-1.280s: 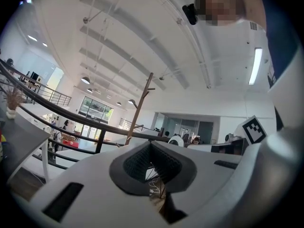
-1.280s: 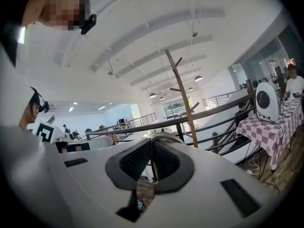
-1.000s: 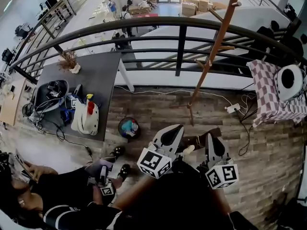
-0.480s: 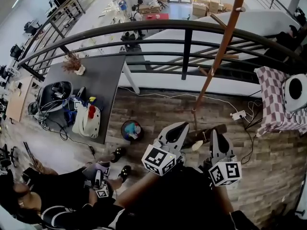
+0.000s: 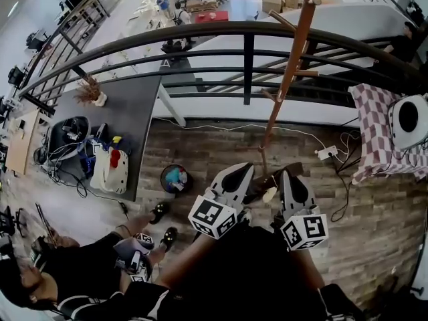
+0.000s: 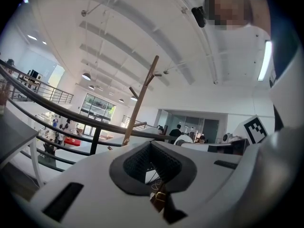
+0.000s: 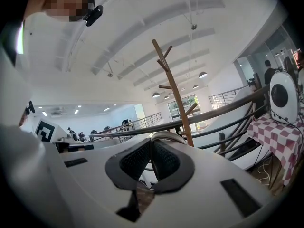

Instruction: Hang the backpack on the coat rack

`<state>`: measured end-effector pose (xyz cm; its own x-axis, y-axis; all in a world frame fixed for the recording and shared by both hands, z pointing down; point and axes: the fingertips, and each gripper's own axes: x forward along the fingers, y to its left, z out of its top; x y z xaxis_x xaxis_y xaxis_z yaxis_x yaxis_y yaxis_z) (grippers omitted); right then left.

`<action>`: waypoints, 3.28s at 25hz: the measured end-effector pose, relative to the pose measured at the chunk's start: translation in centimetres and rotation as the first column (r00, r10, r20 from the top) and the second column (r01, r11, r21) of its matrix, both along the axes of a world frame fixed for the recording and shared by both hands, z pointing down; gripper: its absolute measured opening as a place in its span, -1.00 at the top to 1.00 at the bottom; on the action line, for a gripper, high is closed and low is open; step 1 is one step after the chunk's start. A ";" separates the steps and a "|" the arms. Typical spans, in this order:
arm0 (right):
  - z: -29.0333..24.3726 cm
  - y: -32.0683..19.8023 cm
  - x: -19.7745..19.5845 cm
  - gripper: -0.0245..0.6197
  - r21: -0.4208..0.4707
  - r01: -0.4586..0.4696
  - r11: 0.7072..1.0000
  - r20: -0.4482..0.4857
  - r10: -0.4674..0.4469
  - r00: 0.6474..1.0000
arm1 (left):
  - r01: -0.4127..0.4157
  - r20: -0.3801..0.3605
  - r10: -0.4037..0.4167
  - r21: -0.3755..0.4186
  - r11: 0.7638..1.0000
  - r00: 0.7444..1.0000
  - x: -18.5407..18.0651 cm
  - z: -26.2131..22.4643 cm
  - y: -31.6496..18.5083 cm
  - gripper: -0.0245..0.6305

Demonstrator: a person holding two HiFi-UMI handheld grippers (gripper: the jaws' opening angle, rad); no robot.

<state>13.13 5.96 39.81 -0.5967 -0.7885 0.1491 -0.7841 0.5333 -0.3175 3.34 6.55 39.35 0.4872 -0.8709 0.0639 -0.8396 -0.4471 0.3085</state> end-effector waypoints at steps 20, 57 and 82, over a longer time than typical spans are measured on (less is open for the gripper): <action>1.3 -5.1 -2.0 0.84 -0.039 -0.039 0.998 -0.031 0.038 0.999 | -0.048 -0.002 0.048 -0.027 0.998 0.999 -1.8 1.1 -7.1 0.90; 1.8 -14.0 -5.4 0.84 -0.079 -0.313 0.947 -0.066 0.308 0.949 | -0.325 -0.034 0.323 -0.043 0.945 0.946 -4.6 2.2 -17.3 0.90; 3.5 -18.5 -4.9 0.84 -0.115 -0.274 0.955 -0.069 0.268 0.961 | -0.328 -0.041 0.326 -0.066 0.942 0.945 -2.2 3.5 -21.7 0.90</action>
<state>8.18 -12.55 43.30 -0.3518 -0.8934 0.2795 -0.9110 0.2581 -0.3218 1.14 -15.17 42.80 0.7468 -0.6572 0.1013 -0.6412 -0.6714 0.3716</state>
